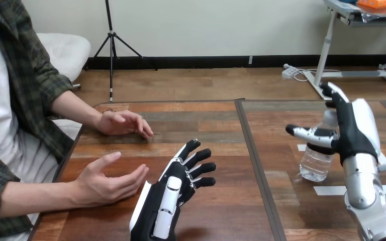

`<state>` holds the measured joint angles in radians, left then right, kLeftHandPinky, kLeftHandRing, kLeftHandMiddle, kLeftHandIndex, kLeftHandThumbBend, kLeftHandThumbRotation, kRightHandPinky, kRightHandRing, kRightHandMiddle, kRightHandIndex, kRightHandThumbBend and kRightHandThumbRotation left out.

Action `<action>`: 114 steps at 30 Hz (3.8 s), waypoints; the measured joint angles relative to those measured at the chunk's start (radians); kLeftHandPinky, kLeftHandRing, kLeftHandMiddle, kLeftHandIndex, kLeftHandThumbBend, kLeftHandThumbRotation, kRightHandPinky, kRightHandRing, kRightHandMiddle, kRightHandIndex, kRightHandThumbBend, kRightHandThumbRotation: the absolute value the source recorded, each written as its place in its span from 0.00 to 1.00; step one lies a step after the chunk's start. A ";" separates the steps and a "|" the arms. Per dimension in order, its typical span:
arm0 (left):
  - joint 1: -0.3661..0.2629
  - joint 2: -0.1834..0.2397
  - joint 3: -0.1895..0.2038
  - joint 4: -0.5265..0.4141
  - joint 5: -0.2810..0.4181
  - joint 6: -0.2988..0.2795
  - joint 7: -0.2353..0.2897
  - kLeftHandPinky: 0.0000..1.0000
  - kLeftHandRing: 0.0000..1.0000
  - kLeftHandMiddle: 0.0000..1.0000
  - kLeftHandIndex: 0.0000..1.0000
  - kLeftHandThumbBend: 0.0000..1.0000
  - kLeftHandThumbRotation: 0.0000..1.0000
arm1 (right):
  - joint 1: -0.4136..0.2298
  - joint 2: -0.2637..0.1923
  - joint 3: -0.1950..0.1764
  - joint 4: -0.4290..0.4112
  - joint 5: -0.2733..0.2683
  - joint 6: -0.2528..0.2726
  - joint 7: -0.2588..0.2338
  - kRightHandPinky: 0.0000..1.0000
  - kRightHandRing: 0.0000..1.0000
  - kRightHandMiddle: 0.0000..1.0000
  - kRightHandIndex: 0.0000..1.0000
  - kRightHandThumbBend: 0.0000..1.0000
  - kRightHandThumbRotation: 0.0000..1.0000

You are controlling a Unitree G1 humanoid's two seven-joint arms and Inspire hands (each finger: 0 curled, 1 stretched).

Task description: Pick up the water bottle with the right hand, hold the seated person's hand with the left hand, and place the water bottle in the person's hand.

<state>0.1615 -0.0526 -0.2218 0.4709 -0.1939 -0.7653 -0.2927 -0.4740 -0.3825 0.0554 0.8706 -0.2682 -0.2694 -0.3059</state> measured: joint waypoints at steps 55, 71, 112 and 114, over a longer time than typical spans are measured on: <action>0.000 0.000 -0.001 -0.001 0.000 0.000 0.004 0.72 0.80 0.85 0.90 0.47 1.00 | -0.011 0.087 -0.121 0.068 0.164 -0.106 0.049 0.89 0.92 0.93 0.93 0.64 0.00; 0.002 0.000 0.000 -0.010 0.000 0.000 0.007 0.73 0.81 0.85 0.90 0.46 1.00 | -0.012 0.151 -0.190 0.193 0.272 -0.127 0.128 0.95 0.95 0.95 0.95 0.60 0.00; 0.003 0.000 0.000 -0.010 0.003 0.000 0.007 0.72 0.80 0.84 0.90 0.46 1.00 | 0.038 0.202 -0.232 0.270 0.301 -0.194 0.164 0.99 0.97 0.96 0.96 0.61 0.00; 0.003 0.000 0.000 -0.010 0.003 0.000 0.007 0.72 0.80 0.84 0.90 0.46 1.00 | 0.038 0.202 -0.232 0.273 0.301 -0.194 0.163 0.99 0.97 0.96 0.95 0.61 0.00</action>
<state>0.1644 -0.0525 -0.2214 0.4606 -0.1910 -0.7654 -0.2855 -0.4362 -0.1807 -0.1767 1.1439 0.0328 -0.4634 -0.1426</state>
